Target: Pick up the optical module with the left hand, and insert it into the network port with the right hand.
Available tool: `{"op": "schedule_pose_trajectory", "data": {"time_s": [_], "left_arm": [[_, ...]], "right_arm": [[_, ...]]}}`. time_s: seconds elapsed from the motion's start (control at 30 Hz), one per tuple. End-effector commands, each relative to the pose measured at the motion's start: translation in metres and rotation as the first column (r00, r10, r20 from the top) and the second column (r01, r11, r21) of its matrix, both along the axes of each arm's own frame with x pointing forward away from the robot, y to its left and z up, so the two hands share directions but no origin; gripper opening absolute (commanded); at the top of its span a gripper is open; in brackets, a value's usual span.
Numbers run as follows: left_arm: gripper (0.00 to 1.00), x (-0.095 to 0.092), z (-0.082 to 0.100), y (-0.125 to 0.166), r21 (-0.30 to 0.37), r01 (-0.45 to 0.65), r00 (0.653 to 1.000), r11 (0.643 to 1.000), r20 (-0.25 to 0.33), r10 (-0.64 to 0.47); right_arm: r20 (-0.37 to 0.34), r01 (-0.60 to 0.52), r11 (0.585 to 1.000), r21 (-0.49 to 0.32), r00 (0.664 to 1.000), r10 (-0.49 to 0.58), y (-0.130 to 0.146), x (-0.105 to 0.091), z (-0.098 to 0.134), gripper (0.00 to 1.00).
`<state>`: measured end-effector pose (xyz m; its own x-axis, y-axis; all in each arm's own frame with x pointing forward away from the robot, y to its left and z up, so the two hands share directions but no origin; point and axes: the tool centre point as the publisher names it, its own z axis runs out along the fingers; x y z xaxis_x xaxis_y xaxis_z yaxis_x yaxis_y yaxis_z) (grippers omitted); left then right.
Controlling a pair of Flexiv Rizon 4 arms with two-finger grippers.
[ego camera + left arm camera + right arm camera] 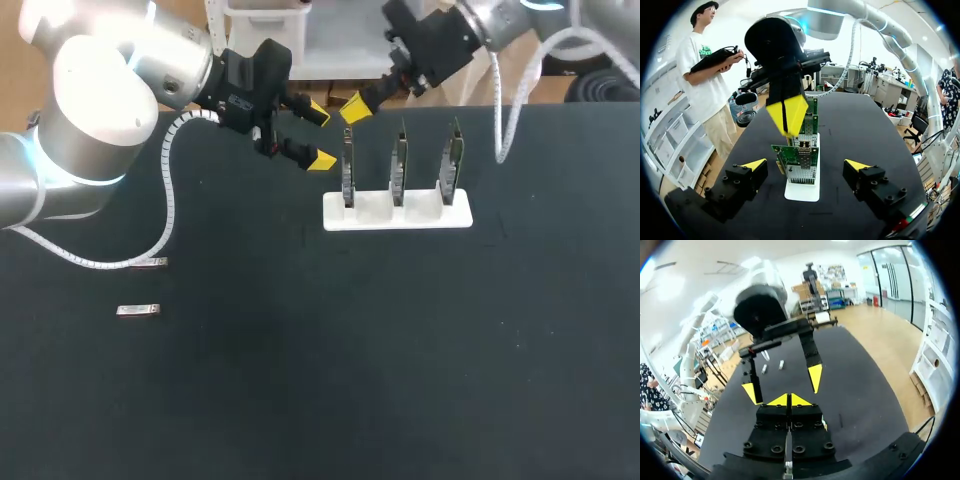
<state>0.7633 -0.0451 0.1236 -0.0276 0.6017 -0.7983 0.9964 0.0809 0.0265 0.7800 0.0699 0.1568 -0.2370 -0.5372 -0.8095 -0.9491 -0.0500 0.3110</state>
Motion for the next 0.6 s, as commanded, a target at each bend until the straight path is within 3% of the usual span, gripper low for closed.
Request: {"op": "schedule_pose_trajectory", "data": {"time_s": [0.03,0.6], "left_arm": [[1.0,0.001,0.0,0.0,0.001,0.001,1.0,1.0,0.0,-0.001],[1.0,0.001,0.0,0.0,0.001,0.001,1.0,1.0,0.0,-0.001]], "right_arm": [[0.007,0.026,0.997,0.078,1.0,-0.026,-0.018,-0.005,0.005,0.0],[0.087,0.045,0.997,0.057,0.995,-0.05,-0.065,-0.001,0.028,0.0]]}}
